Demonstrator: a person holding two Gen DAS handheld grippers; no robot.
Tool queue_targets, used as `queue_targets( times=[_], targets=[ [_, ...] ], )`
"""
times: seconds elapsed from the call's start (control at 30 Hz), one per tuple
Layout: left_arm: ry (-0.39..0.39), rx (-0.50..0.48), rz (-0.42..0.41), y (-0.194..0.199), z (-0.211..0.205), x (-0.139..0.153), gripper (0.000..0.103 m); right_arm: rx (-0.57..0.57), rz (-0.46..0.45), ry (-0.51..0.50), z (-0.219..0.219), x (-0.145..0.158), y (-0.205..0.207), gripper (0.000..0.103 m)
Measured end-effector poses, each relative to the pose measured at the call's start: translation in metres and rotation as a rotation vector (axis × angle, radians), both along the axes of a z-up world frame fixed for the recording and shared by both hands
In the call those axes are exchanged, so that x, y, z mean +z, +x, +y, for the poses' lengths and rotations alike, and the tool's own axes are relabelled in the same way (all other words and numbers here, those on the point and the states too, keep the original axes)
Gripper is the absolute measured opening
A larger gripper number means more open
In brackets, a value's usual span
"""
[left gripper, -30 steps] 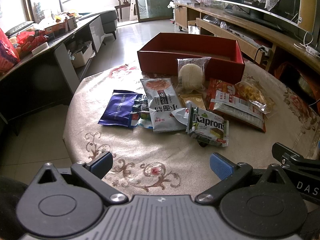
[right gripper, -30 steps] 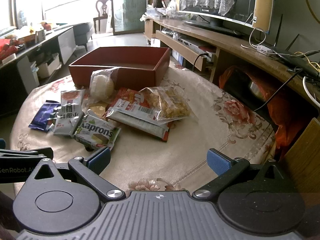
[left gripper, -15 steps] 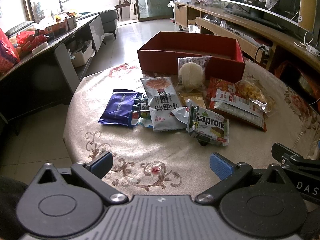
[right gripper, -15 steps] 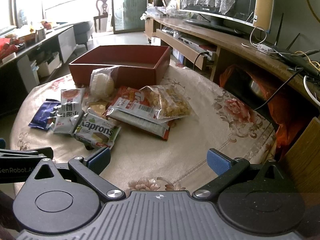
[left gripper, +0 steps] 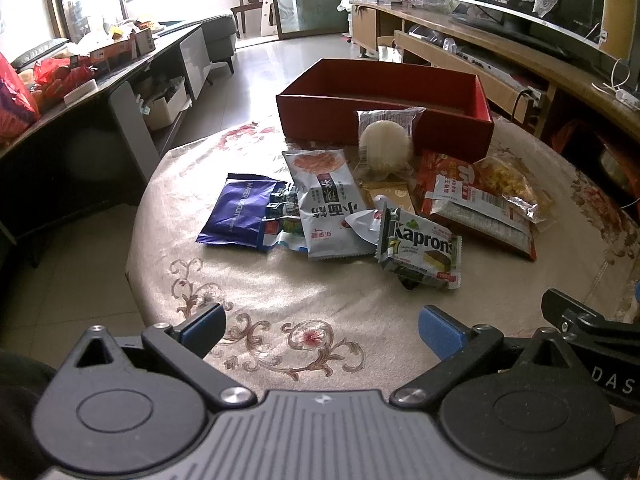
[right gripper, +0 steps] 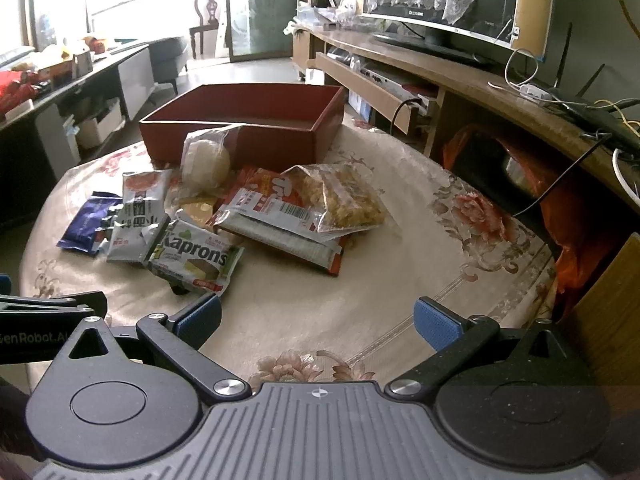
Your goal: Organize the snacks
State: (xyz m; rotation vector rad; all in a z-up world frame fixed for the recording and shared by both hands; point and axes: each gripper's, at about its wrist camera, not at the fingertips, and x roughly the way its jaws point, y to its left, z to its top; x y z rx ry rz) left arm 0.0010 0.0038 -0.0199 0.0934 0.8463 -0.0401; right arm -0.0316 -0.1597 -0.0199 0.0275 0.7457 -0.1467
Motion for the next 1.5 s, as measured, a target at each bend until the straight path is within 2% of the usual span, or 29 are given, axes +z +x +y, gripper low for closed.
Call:
queue_targets(
  times=[1.17, 1.4, 1.5],
  targets=[
    [-0.010, 0.017, 0.079, 0.021, 0.001, -0.012, 0.100, 0.032, 0.067, -0.007, 0.005, -0.012, 0.018, 0.103],
    [-0.051, 0.002, 0.087, 0.035, 0.010, -0.006, 0.101, 0.128, 0.075, 0.027, -0.007, -0.003, 0.035, 0.103],
    [-0.062, -0.019, 0.104, 0.043, 0.008, -0.007, 0.101, 0.201, 0.057, -0.039, -0.011, 0.005, 0.054, 0.103]
  ],
)
